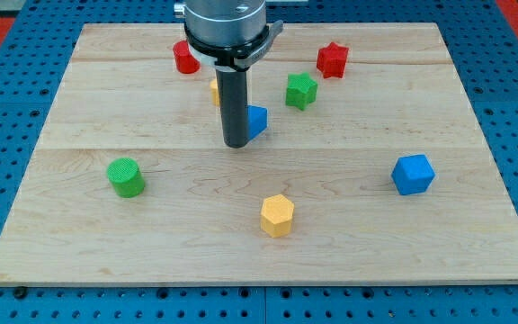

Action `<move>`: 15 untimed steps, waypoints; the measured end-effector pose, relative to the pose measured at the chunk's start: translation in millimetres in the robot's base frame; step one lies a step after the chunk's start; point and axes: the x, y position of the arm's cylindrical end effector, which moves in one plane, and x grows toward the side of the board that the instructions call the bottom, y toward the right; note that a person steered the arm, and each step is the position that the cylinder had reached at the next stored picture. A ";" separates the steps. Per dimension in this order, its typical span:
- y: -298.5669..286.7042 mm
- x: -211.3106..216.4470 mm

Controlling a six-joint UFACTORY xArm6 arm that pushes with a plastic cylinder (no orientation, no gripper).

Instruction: Place the blue cube to the bottom of the blue triangle

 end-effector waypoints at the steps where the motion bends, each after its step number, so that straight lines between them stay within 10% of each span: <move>1: 4.0 0.0; 10: 270.5 82.0; 15: 162.6 48.6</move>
